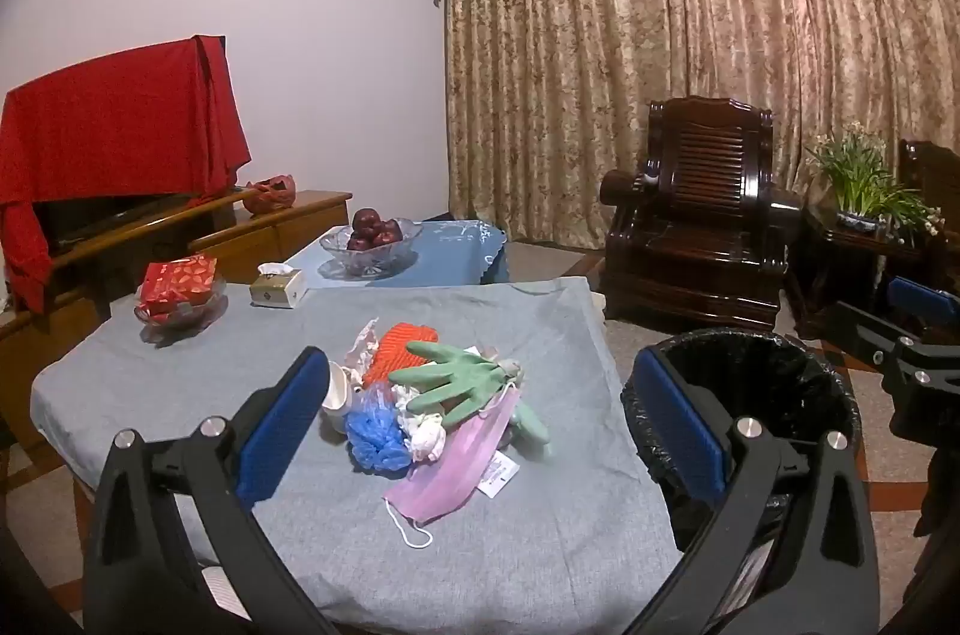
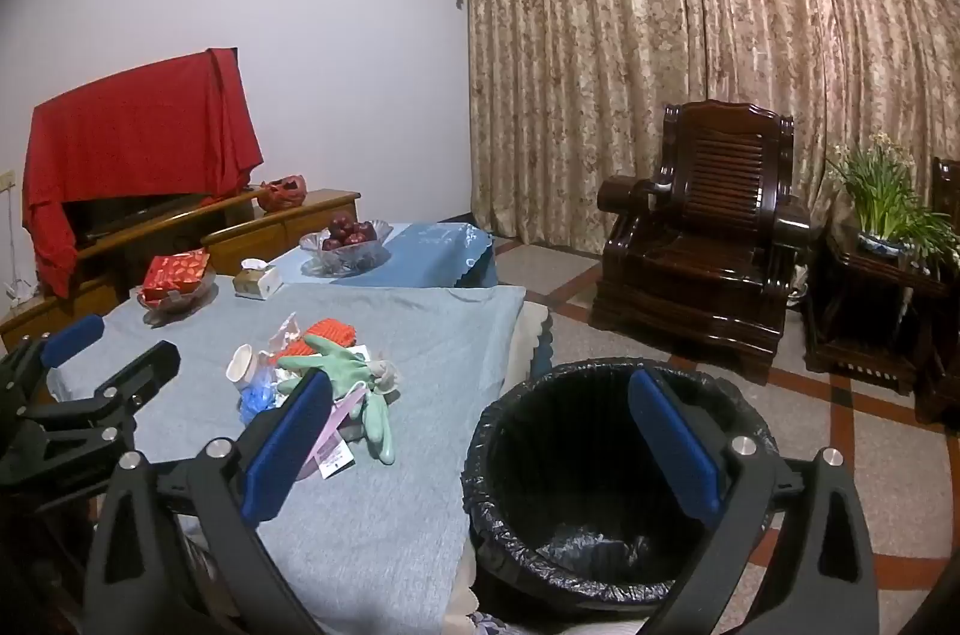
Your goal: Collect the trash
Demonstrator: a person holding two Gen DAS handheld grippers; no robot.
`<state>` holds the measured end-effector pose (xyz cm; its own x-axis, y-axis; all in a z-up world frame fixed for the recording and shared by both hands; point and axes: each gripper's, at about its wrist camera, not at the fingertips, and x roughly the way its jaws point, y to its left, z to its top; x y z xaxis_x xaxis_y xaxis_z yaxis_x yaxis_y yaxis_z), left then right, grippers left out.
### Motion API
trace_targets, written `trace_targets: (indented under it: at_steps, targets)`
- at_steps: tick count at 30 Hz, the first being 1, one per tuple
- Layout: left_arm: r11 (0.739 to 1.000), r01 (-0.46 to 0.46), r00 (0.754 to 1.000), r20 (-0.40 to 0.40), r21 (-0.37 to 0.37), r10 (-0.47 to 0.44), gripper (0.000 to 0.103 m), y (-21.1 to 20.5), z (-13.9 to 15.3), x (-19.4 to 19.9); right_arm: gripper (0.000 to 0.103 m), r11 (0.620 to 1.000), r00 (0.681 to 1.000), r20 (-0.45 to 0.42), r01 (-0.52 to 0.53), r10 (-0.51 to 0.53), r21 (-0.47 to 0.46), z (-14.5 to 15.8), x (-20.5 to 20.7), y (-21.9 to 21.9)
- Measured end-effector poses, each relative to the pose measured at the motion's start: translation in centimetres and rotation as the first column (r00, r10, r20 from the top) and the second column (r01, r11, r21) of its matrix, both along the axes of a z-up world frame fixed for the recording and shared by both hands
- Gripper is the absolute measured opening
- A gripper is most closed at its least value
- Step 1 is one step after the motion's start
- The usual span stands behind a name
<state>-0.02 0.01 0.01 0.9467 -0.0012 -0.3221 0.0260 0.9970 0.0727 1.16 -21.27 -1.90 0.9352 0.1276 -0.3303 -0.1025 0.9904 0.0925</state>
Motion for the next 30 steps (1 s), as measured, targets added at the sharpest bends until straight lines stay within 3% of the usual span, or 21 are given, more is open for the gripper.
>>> trace_targets:
  at_steps: [30]
  targets:
    - [1.0, 0.0, 1.0, -0.006, 0.001, 0.0, 0.098, 0.01, 0.0, 0.05, 0.097, 1.0, 1.0, 0.001, 0.0, 0.0, 0.01, -0.05, 0.07, -0.14]
